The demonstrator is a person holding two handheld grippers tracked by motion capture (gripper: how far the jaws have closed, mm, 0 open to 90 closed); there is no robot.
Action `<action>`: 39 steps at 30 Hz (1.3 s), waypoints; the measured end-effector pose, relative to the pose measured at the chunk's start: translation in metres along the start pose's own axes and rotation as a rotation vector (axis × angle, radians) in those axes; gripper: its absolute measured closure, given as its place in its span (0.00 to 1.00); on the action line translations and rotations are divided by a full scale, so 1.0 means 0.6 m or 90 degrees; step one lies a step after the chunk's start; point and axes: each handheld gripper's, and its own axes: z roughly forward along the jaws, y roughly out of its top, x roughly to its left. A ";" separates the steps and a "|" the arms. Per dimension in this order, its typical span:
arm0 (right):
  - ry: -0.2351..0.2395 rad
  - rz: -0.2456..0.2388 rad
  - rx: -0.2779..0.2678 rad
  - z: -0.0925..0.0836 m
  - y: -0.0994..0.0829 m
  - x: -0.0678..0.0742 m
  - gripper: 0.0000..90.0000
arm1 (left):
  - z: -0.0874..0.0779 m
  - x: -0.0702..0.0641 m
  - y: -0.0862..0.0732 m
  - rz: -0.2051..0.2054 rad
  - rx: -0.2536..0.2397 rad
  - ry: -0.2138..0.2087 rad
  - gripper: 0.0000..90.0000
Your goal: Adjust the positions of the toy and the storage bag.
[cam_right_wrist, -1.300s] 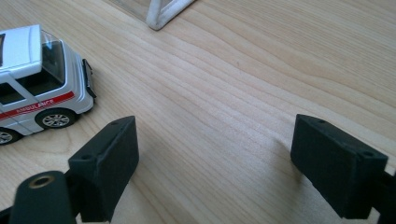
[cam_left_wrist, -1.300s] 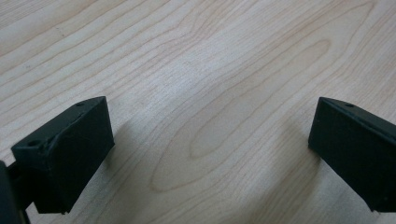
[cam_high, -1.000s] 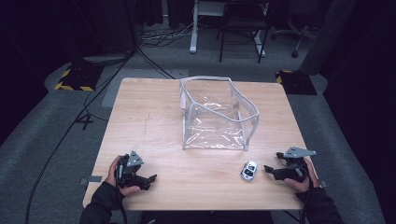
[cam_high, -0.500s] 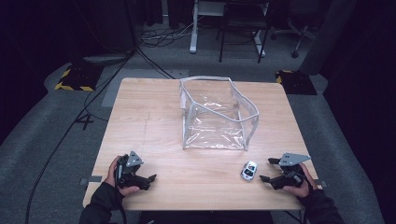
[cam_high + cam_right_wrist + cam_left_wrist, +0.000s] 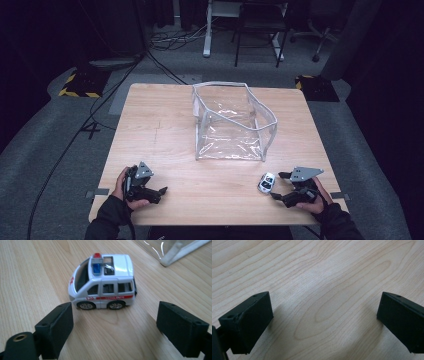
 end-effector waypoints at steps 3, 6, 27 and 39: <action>0.007 -0.006 -0.002 0.005 0.004 0.004 0.16 | 0.000 0.000 0.000 0.003 0.000 0.001 0.01; 0.002 -0.003 0.000 0.014 0.012 0.011 0.13 | 0.000 0.000 0.000 0.002 -0.001 0.001 0.01; -0.046 0.041 0.006 0.038 0.036 0.021 0.14 | 0.001 0.001 0.001 0.003 -0.003 0.008 0.01; -0.042 0.034 -0.009 0.029 0.031 0.017 0.28 | 0.001 0.001 0.001 0.005 -0.002 0.009 0.01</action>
